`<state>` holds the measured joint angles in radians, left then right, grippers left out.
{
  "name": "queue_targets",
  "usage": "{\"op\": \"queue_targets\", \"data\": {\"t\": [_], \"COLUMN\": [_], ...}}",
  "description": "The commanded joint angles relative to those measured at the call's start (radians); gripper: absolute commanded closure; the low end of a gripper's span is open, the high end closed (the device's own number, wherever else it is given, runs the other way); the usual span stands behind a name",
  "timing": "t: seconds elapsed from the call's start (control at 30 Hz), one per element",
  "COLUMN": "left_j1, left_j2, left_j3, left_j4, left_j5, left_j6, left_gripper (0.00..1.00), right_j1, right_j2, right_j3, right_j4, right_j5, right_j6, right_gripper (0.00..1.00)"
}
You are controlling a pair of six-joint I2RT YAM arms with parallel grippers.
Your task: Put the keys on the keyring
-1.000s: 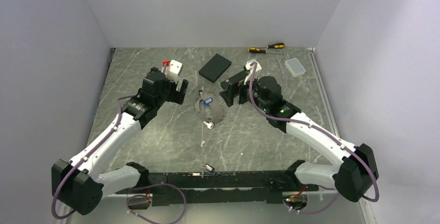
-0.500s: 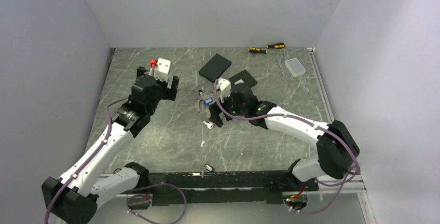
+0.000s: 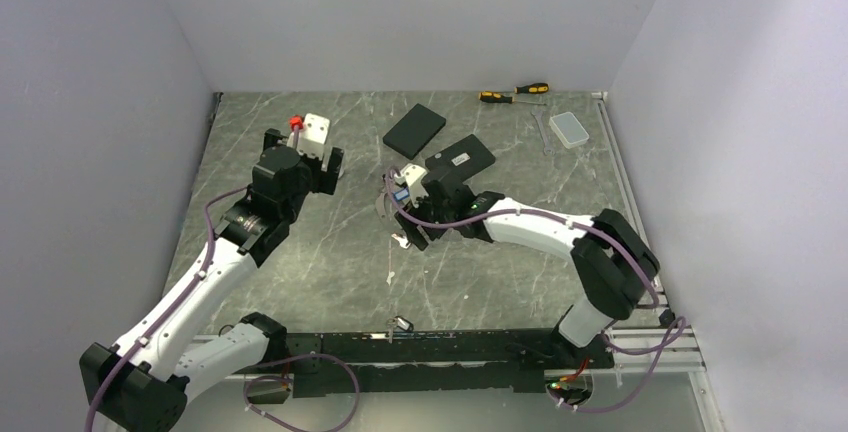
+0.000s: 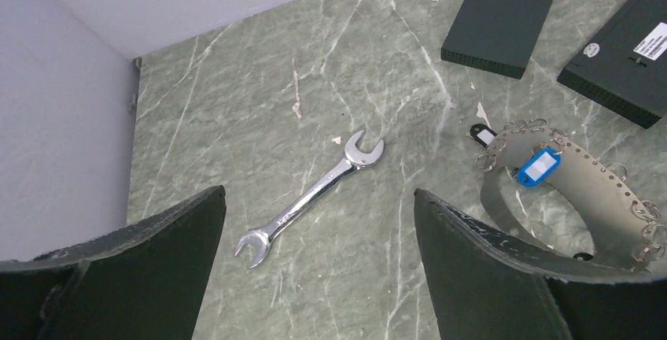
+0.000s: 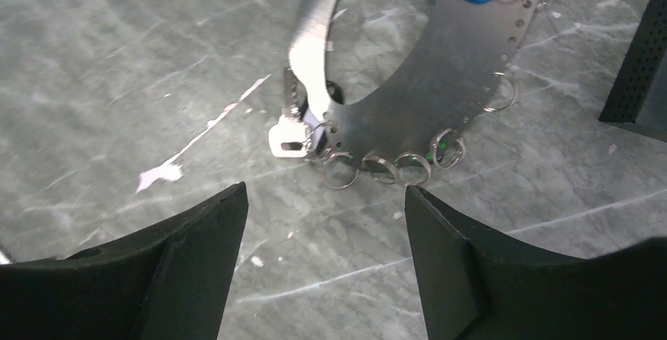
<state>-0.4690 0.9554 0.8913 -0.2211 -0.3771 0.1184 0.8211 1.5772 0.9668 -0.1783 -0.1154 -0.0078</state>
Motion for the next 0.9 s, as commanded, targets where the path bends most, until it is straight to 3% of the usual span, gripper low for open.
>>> {"op": "queue_targets", "data": {"t": [0.0,0.23,0.5,0.87], "left_j1": [-0.002,-0.002,-0.002,-0.001], "left_j2": [-0.010,0.000,0.002,0.005], "left_j3": [-0.002,0.006,0.001,0.000], "left_j4": [0.037,0.025,0.028,0.029], "left_j5": [0.040,0.079,0.088,0.095], "left_j6": [0.031,0.029,0.039,0.044], "left_gripper": [0.09,0.12,0.13,0.13], "right_j1": [-0.002,-0.044,-0.075,-0.079], "right_j2": [0.054,0.084,0.138,0.170], "right_j3": [0.075,0.073,0.092,0.078], "right_j4": [-0.042,-0.015,-0.026,-0.008], "right_j5": [0.111,0.142,0.059,0.043], "right_j6": [0.006,0.064,0.090,0.113], "right_gripper": [0.25,0.39,0.68,0.72]}}
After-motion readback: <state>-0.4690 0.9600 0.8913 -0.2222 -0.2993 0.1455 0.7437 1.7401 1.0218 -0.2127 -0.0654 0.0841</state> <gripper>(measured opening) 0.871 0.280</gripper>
